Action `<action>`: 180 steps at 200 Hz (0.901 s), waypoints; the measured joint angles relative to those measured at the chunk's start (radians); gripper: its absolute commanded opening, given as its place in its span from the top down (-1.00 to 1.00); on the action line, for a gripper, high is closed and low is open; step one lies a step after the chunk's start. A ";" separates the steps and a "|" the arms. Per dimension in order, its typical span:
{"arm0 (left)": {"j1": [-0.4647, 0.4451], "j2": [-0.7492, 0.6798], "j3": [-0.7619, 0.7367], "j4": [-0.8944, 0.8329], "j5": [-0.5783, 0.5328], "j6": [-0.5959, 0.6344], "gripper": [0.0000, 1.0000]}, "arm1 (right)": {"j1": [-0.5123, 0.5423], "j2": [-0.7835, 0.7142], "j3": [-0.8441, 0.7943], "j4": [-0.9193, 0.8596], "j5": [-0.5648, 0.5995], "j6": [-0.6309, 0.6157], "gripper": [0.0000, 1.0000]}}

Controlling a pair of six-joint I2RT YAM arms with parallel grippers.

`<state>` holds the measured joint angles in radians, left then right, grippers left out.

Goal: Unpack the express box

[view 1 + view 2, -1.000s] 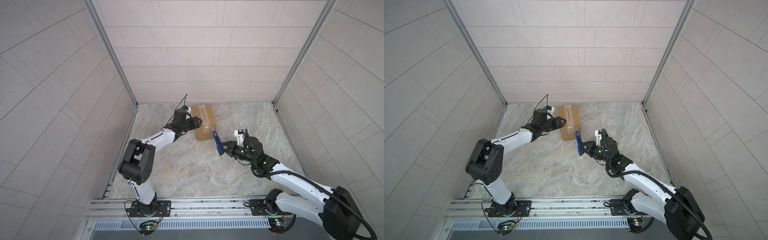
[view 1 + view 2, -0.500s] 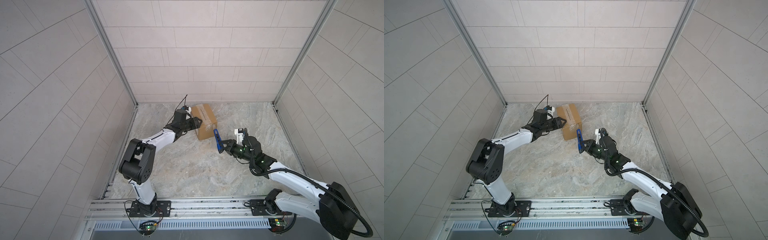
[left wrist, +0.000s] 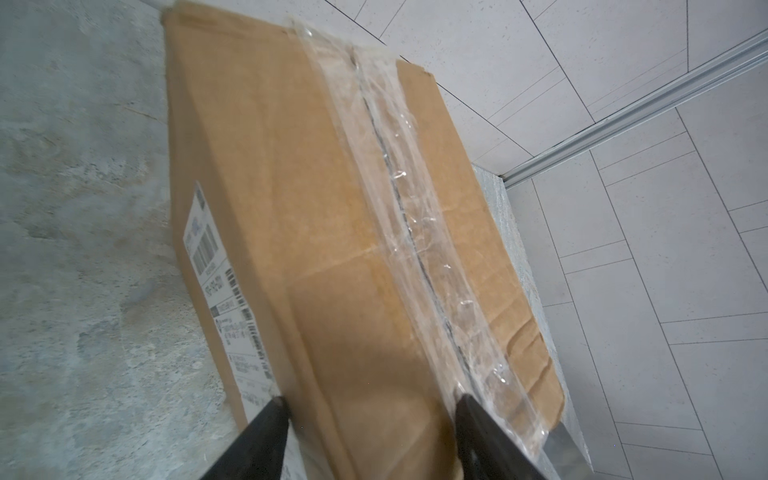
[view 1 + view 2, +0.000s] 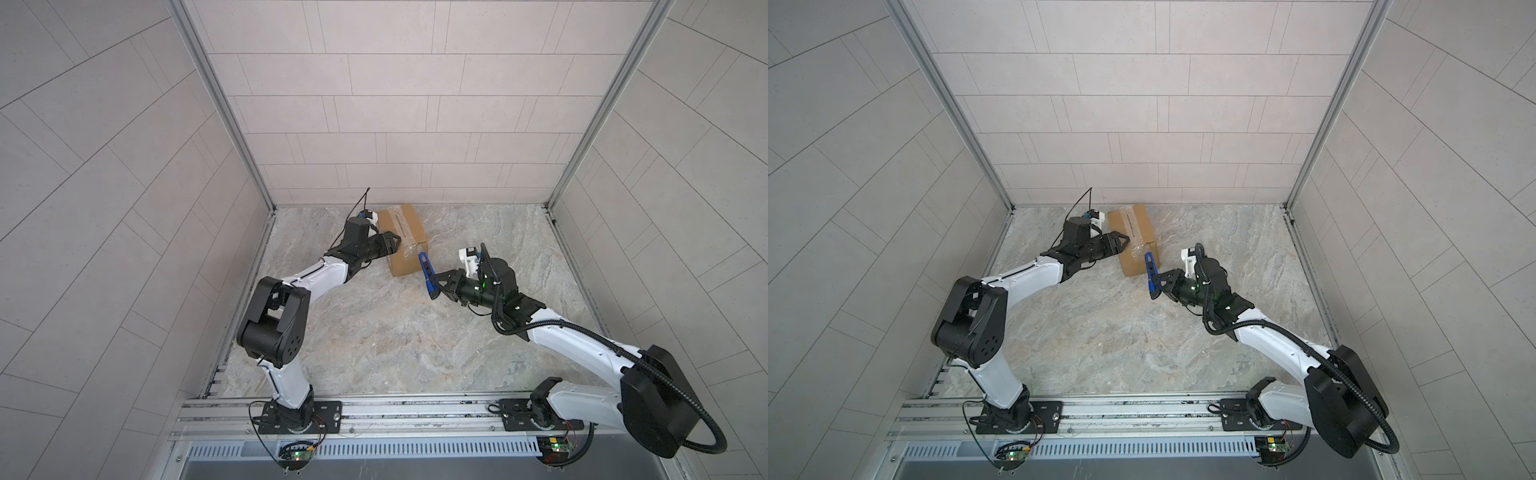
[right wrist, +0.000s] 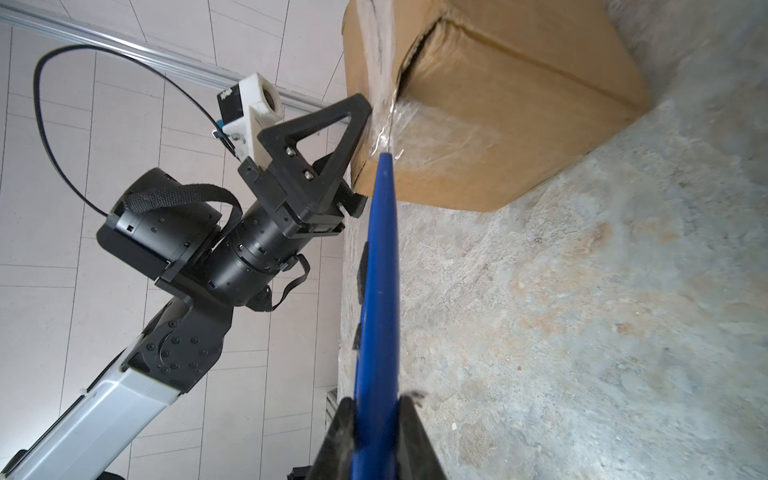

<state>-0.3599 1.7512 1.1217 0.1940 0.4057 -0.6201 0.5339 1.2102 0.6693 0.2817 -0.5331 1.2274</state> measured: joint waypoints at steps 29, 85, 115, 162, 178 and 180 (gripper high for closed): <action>0.000 -0.005 0.000 -0.002 -0.008 -0.008 -0.43 | 0.000 0.000 0.004 -0.011 -0.028 -0.008 1.00; 0.000 -0.023 -0.036 0.027 -0.005 -0.047 -0.47 | 0.000 0.007 0.004 -0.019 -0.042 -0.042 1.00; 0.000 -0.030 -0.055 0.049 -0.003 -0.068 -0.48 | 0.000 0.007 0.004 -0.018 -0.056 -0.048 1.00; -0.001 -0.043 -0.075 0.083 0.018 -0.098 -0.48 | 0.004 0.007 0.004 0.009 -0.094 -0.014 1.00; -0.002 -0.048 -0.079 0.092 0.020 -0.104 -0.49 | 0.010 0.009 0.005 0.013 -0.098 -0.012 1.00; -0.002 -0.050 -0.080 0.093 0.020 -0.105 -0.49 | 0.011 0.009 0.006 0.012 -0.098 -0.013 1.00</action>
<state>-0.3614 1.7016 1.0420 0.2867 0.4259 -0.7250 0.5449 1.2194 0.6754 0.2935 -0.6308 1.2144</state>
